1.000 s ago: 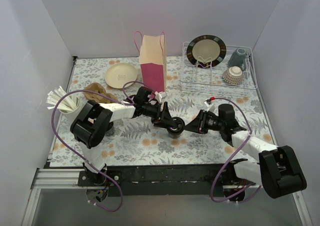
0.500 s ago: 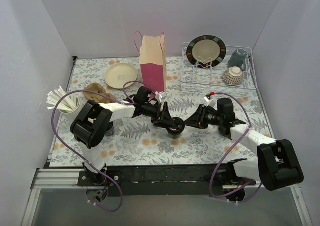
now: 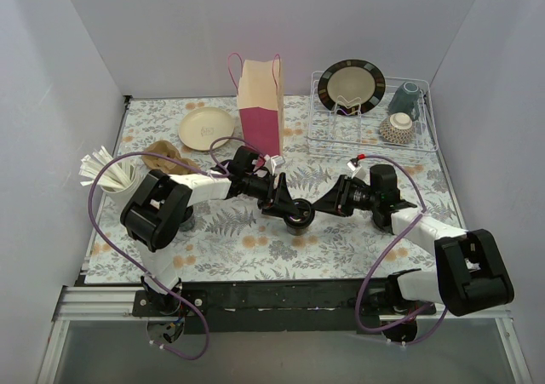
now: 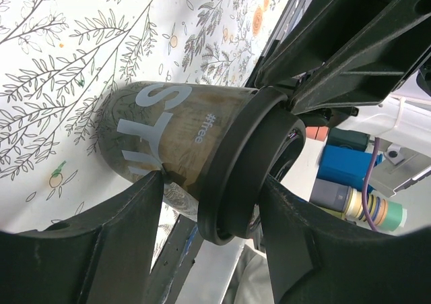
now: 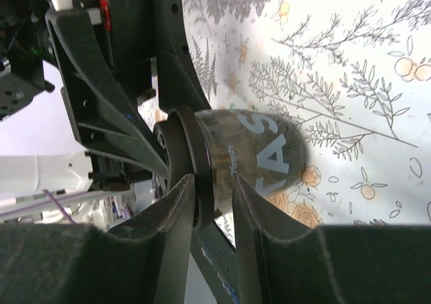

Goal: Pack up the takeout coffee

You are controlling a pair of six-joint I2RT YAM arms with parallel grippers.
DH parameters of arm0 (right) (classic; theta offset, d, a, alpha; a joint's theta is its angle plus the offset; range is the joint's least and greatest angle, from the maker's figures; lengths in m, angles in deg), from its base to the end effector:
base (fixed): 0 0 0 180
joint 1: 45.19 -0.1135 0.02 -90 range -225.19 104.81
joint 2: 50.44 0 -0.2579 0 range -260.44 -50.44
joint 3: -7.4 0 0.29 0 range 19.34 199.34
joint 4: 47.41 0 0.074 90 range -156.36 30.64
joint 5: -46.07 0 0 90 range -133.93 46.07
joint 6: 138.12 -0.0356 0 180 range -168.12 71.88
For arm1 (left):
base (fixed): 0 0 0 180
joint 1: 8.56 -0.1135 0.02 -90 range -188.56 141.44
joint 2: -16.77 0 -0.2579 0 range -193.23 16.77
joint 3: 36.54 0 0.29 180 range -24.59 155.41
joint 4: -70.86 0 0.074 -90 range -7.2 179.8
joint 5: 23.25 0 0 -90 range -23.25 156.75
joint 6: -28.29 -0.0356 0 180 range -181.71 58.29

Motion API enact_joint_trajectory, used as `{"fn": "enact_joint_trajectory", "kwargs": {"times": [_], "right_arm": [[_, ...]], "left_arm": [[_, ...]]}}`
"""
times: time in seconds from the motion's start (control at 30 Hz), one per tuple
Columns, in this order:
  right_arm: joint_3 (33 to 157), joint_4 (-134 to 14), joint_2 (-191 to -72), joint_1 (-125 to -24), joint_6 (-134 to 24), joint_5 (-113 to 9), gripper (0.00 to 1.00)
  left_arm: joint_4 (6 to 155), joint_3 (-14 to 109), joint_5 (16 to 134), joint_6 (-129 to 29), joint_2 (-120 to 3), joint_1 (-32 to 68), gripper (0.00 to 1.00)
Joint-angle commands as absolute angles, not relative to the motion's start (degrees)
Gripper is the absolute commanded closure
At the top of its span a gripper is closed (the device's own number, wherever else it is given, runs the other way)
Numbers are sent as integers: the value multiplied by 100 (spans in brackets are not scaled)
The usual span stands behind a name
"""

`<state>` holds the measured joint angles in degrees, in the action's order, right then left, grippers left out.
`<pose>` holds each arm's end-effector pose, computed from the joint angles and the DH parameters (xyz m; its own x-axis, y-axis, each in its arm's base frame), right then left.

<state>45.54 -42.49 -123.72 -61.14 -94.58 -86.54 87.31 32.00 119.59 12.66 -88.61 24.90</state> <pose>0.2525 0.0972 0.1431 -0.8877 0.3012 -0.3482 -0.1760 0.4770 0.8611 0.2994 -0.2318 0.1117 -0.8837 -0.1133 0.4542 -0.4473 0.4907 -0.7478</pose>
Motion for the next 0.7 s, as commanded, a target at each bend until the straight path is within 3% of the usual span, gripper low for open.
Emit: {"fn": "enact_joint_trajectory", "kwargs": {"times": [0.0, 0.67], "right_arm": [[4501, -3941, -12164, -6172, -9743, -8190, 64], [4017, -3140, -12286, -6444, -10016, -8260, 66]], "left_arm": [[9774, 2770, 10024, 571, -9547, 2598, 47], [9792, 2867, 10059, 553, -9661, 2598, 48]]}}
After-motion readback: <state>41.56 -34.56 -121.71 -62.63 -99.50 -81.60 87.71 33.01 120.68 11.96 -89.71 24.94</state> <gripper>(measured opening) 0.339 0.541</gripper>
